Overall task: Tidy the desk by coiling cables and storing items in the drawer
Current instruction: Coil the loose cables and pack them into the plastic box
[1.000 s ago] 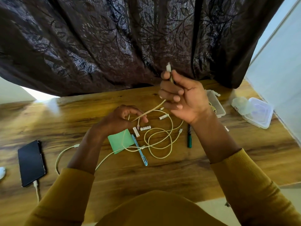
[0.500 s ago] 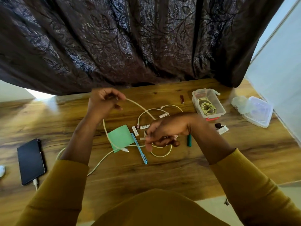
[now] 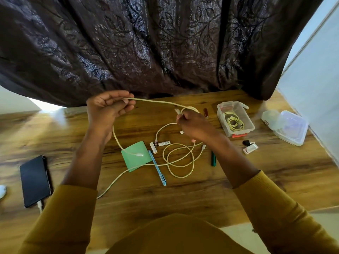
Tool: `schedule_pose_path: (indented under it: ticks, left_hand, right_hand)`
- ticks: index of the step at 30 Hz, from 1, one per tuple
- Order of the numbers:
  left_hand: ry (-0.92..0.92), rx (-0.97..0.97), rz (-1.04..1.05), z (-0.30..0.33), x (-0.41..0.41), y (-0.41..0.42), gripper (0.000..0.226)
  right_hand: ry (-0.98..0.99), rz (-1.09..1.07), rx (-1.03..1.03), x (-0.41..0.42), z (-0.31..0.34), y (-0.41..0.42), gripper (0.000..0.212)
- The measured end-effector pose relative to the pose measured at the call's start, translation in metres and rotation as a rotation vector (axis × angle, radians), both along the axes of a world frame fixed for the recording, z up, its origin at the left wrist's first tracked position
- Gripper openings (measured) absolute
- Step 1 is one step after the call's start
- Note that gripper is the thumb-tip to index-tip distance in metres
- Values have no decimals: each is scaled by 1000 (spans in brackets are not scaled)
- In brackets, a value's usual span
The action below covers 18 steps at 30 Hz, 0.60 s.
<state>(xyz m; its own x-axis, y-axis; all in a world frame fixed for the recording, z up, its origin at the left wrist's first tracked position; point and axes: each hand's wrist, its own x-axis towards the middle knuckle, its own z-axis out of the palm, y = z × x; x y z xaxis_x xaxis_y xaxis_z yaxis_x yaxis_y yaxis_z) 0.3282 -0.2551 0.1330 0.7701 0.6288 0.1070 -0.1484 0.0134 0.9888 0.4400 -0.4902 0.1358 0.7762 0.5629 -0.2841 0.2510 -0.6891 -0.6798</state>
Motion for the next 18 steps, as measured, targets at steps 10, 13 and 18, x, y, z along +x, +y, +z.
schedule_pose_path:
  ticks: [10,13,18]
  left_hand:
    - [209,-4,-200,-19,-4,-27,28]
    - [266,19,-293,-23,-3,-40,26]
    - [321,103,-366,-24,3,-53,19]
  right_hand:
    - [233,-175,671,3,23,1,18]
    - [361,-142,902,2,33,2,22]
    - [844,189,1125,2,45,-2,30]
